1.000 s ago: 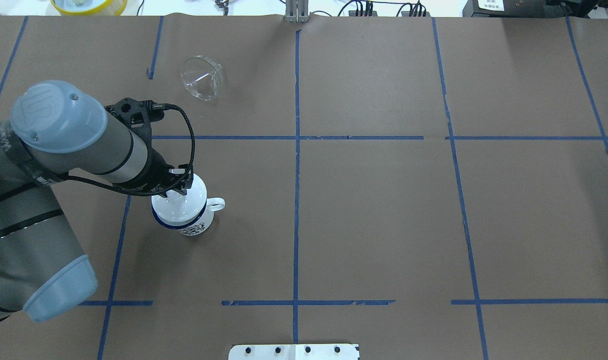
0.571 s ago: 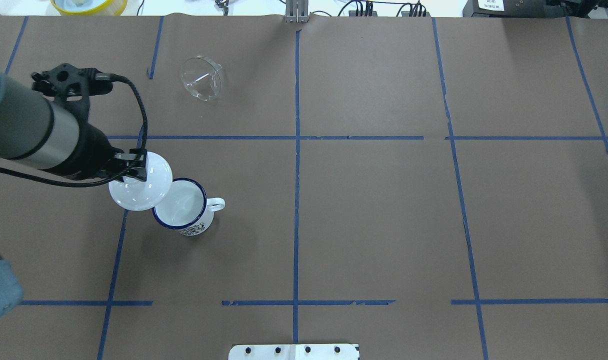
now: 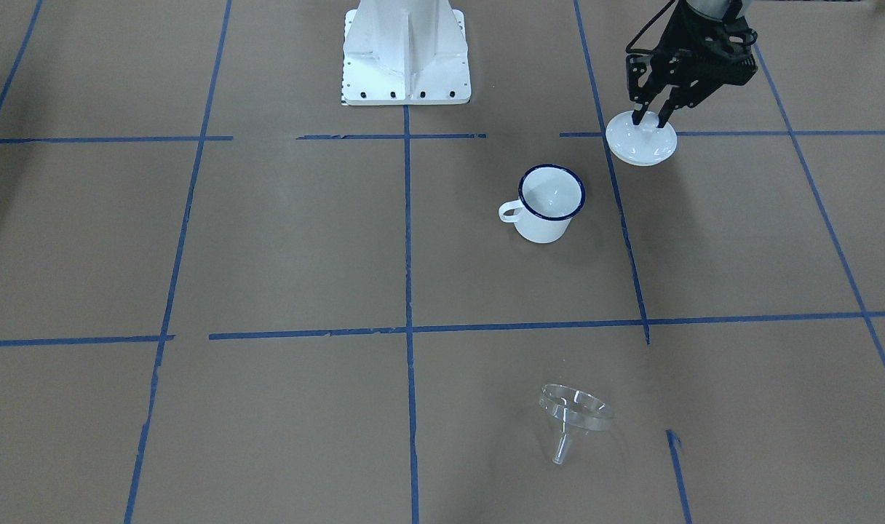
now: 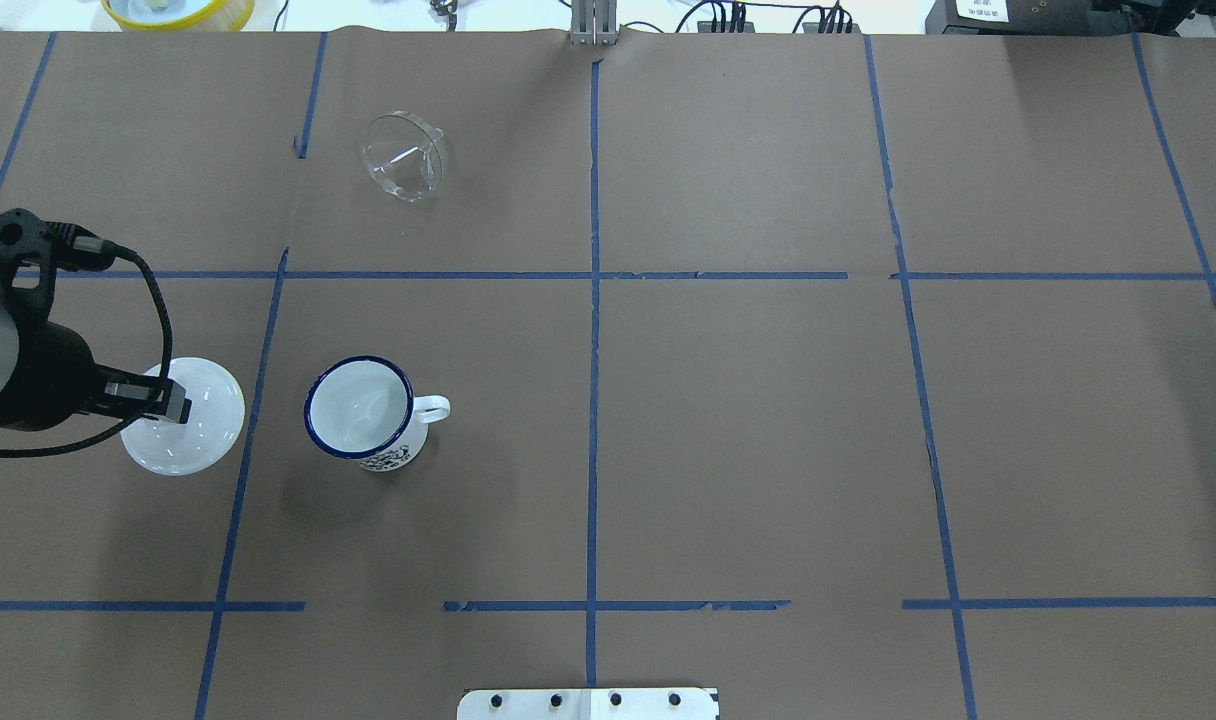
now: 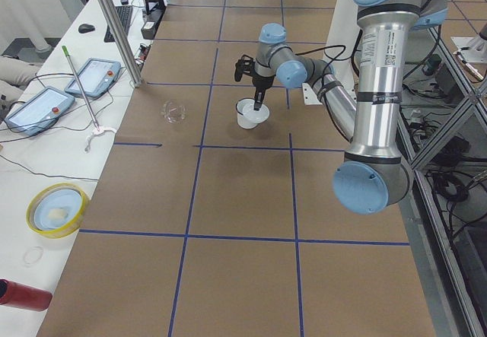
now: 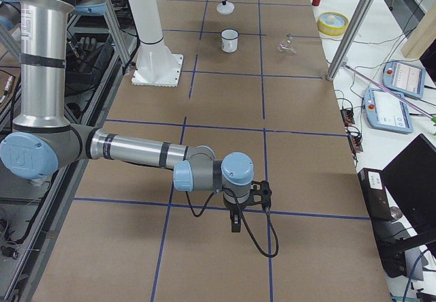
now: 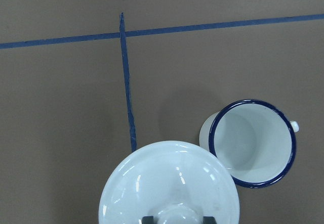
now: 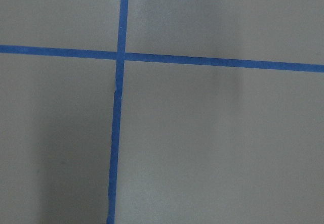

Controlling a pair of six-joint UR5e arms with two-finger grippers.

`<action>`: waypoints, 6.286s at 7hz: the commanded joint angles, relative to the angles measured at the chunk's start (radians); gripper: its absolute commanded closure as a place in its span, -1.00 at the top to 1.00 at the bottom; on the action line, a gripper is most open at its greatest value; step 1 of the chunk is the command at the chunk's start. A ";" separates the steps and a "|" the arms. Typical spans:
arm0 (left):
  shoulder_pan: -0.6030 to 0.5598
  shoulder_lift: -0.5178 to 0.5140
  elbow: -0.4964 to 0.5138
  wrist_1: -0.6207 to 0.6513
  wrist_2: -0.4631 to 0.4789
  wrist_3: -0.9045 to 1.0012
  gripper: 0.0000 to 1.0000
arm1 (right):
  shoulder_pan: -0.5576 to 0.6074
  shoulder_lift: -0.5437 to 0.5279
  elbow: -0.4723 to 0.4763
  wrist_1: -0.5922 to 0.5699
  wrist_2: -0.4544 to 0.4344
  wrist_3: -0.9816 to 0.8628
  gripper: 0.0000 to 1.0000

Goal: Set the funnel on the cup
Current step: 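Lift the white funnel off the mug and set it down beside it, then reach the left gripper to the clear glass funnel and grasp it, then lift the glass funnel and carry it over the white mug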

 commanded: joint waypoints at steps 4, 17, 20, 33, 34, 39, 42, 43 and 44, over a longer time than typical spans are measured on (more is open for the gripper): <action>0.164 0.047 0.300 -0.412 0.065 -0.148 -1.00 | 0.000 0.000 0.000 0.000 0.000 0.000 1.00; -0.109 -0.298 0.407 -0.452 0.164 -0.619 1.00 | 0.000 0.000 0.000 0.000 0.000 0.000 1.00; -0.100 -0.508 0.806 -0.722 0.351 -0.900 1.00 | 0.000 0.000 0.000 0.000 0.000 0.000 1.00; -0.109 -0.708 1.026 -0.875 0.424 -0.857 -1.00 | 0.000 0.000 0.001 0.000 0.000 0.000 1.00; -0.121 -0.703 0.920 -0.745 0.339 -0.840 -1.00 | 0.000 0.000 0.000 0.000 0.000 0.000 1.00; -0.118 -0.723 0.344 0.225 0.110 -0.591 -1.00 | 0.000 0.000 0.000 0.000 0.000 0.000 1.00; -0.100 -0.783 0.319 0.677 -0.059 -0.240 -1.00 | 0.000 0.000 0.000 0.000 0.000 0.000 1.00; -0.089 -0.783 0.357 0.735 -0.072 -0.150 -1.00 | 0.000 0.000 0.001 0.000 0.000 0.000 1.00; -0.033 -0.774 0.395 0.716 -0.079 -0.140 -1.00 | 0.000 0.000 0.000 0.000 0.000 0.000 1.00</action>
